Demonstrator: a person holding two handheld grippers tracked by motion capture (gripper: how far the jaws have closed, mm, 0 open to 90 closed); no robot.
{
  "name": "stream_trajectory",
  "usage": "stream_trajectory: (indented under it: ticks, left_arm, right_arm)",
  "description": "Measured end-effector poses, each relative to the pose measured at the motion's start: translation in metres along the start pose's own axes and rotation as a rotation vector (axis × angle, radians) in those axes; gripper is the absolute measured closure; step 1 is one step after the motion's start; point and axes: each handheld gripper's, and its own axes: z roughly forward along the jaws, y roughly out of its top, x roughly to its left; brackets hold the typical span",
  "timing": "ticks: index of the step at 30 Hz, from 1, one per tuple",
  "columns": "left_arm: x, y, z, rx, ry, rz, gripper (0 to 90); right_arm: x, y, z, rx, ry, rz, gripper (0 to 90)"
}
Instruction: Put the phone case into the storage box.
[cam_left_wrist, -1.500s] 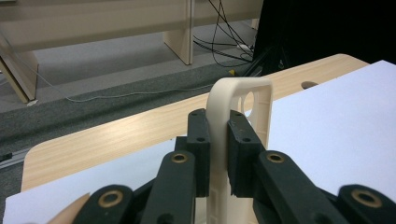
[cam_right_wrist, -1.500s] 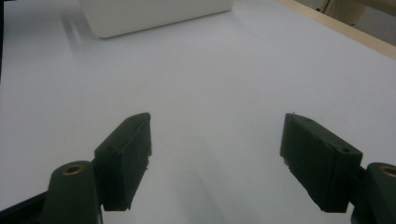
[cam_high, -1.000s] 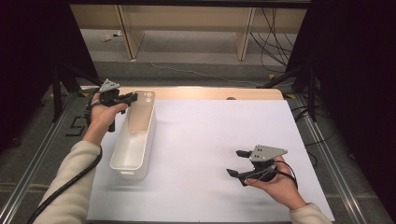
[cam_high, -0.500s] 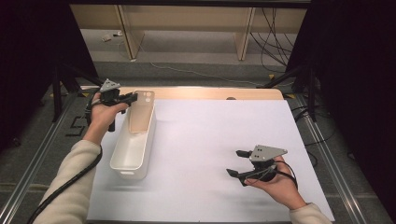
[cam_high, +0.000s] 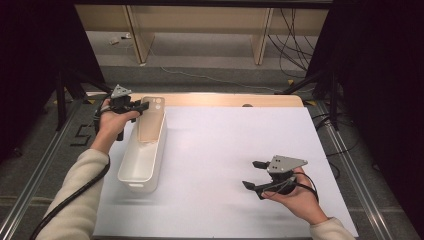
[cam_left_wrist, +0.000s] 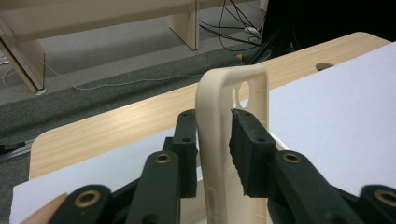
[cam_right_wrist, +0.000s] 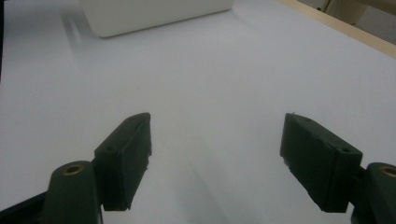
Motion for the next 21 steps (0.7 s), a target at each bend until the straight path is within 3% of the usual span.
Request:
stream_trajectory:
  ticks: [13,21]
  left_arm:
    - [-0.0066,0.0028,0.0066,0.037,0.036,0.046,47.8]
    - [-0.0094,0.0047,0.0087,0.052,0.06,0.043,38.5]
  right_arm:
    - [0.0,-0.0001,0.0,0.0,0.0,0.0,26.1]
    - [-0.0001,-0.0002,0.0,0.0,0.0,0.0,26.1]
